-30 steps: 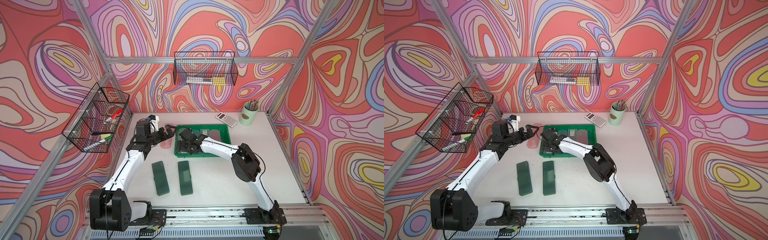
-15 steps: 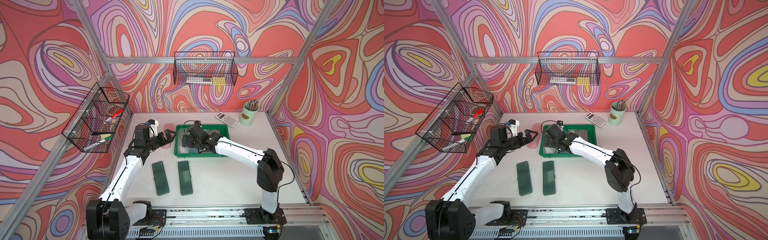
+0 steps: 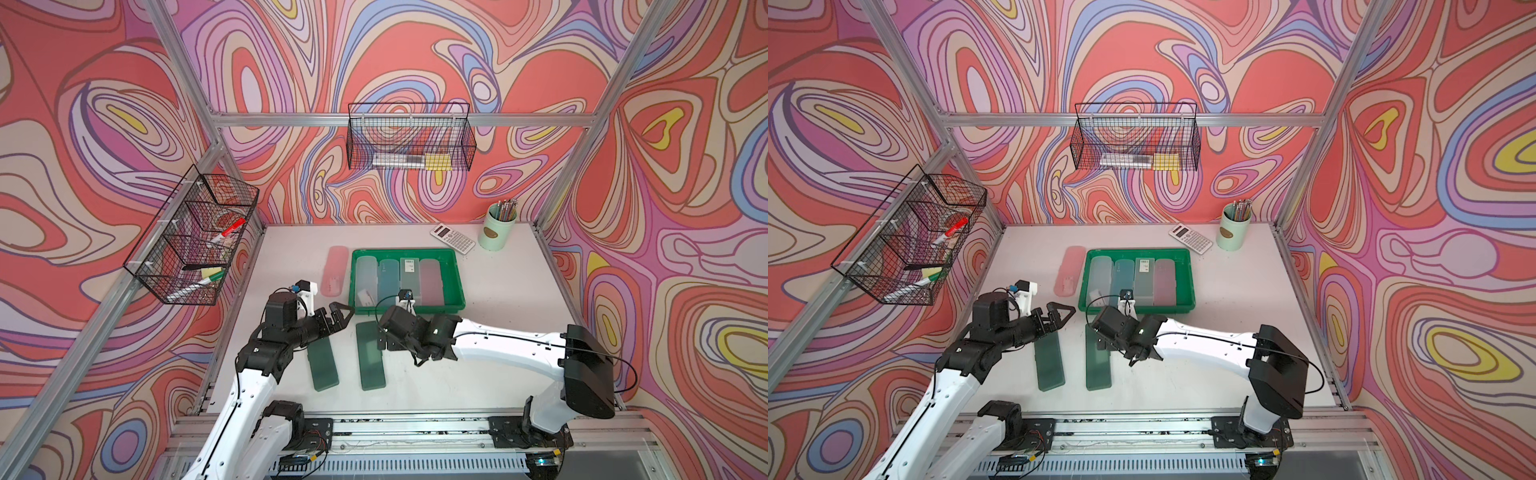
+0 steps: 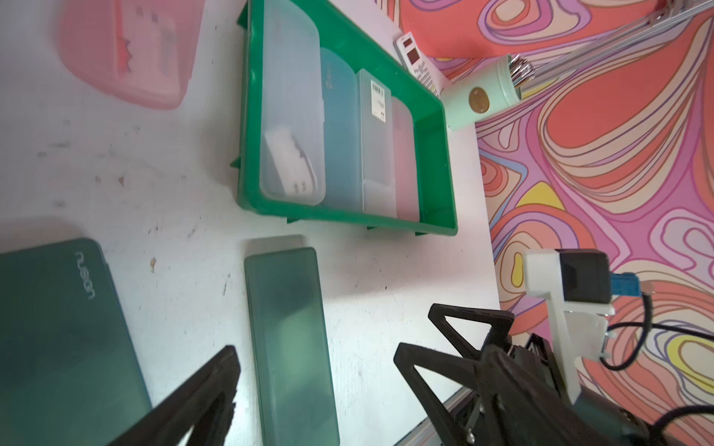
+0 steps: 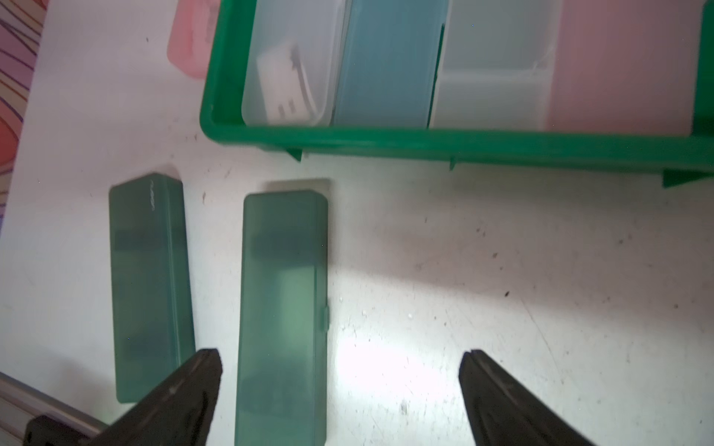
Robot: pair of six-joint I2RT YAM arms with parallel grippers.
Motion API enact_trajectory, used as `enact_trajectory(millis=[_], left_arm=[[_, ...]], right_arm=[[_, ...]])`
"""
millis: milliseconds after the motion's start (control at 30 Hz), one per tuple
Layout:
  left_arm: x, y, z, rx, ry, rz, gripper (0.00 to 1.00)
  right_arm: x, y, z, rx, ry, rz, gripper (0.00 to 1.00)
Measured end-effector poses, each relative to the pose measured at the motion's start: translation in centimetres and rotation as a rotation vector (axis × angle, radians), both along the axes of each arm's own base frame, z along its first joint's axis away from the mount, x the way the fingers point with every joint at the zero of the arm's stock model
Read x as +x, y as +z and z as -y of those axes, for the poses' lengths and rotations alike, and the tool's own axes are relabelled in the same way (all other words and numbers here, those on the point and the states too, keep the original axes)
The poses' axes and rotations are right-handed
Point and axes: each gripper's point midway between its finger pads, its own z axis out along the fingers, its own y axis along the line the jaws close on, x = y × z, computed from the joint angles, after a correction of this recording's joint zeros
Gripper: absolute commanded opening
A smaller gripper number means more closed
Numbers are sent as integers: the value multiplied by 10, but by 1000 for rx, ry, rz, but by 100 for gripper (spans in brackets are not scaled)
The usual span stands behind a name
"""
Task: Put the pencil case into the storage box
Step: Pick up the pencil case from the center of the board.
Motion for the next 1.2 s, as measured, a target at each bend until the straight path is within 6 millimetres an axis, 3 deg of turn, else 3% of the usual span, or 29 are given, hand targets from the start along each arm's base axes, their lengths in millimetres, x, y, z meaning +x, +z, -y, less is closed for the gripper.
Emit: enact_trajectory(millis=[133,300,533,733,967,1200], left_arm=[[-14,-15,-4,20,31,-57,99],[-20,-20,-18,66,98,-73,99],[-18,-34,-32,142,163,-136,99],[-15,-39,-40,167,196,-157,99],[-14,-39,-42,169,202,-154,99],[-12,-26,-42,182,194,-123,99]], right_arm=[[-29,-10,-18,4,44,-22,98],[-52,-27,-34,-8,85,-53,98],[-66,-70,-50,-107,121,-116,98],[-69,-80,-60,-147,134,-136,98],[-68,-93,-62,-224,129,-155,96],[-71,-102,-40,-291,116,-162,93]])
